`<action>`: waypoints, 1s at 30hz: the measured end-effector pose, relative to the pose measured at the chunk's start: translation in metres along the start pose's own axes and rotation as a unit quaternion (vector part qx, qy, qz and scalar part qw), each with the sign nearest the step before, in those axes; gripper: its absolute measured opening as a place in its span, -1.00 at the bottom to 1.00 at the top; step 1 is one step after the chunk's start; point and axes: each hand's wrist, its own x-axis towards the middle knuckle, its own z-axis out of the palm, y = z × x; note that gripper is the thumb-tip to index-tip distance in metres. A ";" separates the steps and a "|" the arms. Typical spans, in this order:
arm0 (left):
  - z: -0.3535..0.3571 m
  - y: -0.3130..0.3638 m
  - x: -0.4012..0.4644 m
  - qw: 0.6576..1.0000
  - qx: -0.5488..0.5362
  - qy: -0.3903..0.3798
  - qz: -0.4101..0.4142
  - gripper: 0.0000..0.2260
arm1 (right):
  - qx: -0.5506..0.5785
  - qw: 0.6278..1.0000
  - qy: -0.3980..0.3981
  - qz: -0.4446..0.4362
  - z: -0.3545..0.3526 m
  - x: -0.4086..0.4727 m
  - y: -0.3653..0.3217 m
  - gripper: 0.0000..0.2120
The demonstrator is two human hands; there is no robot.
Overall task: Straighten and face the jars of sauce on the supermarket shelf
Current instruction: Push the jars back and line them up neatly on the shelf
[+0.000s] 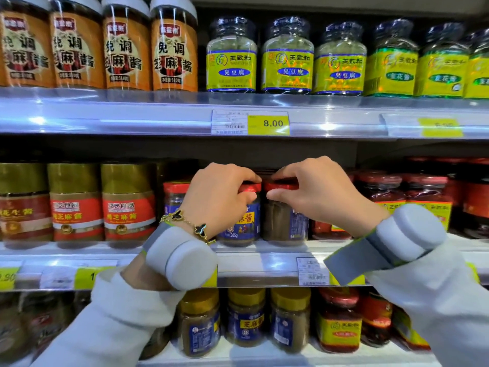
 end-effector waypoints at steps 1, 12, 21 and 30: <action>0.000 0.000 0.000 1.000 -0.003 0.001 -0.001 -0.72 | 0.022 1.000 -0.009 0.000 -0.002 -0.002 0.003 -0.69; -0.001 -0.002 0.001 0.999 -0.033 -0.009 -0.015 -0.75 | 0.030 1.000 -0.003 0.001 -0.006 -0.008 0.014 -0.74; -0.001 -0.003 0.001 0.999 -0.044 -0.008 -0.009 -0.74 | 0.011 0.998 -0.061 -0.027 -0.005 -0.009 0.017 -0.71; -0.001 -0.003 0.000 0.999 -0.045 -0.013 -0.008 -0.75 | 0.023 1.000 -0.010 -0.006 -0.004 -0.008 0.014 -0.66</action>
